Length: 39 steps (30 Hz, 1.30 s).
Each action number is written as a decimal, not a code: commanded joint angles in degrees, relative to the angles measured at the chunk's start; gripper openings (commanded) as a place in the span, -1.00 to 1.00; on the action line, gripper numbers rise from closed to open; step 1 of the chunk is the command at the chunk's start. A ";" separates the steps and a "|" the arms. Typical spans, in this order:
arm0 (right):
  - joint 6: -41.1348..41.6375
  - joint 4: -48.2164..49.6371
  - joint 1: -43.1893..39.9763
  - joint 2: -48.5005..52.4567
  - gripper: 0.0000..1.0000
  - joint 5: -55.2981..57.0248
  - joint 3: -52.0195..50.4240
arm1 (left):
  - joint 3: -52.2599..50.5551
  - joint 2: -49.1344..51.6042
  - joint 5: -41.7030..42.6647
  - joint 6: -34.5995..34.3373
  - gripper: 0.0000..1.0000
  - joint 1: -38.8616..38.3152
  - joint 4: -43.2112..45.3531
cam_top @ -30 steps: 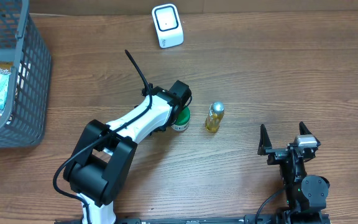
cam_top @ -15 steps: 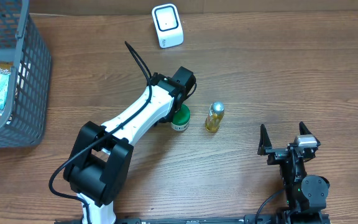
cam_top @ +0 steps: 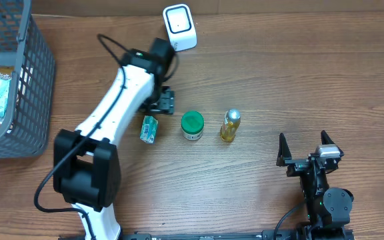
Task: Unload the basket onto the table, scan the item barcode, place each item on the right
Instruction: 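Lower the teal packet onto the table left of the jar and open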
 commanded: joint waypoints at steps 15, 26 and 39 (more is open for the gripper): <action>-0.07 0.31 0.00 -0.09 1.00 -0.33 -0.61 | -15.23 0.57 9.01 9.51 0.87 0.15 9.75; -0.07 0.31 0.00 -0.09 1.00 -0.33 -0.61 | -17.03 0.59 7.91 6.78 0.60 0.09 14.25; -0.07 0.31 0.00 -0.09 1.00 -0.33 -0.61 | -21.88 0.61 6.84 5.49 -0.35 0.04 19.15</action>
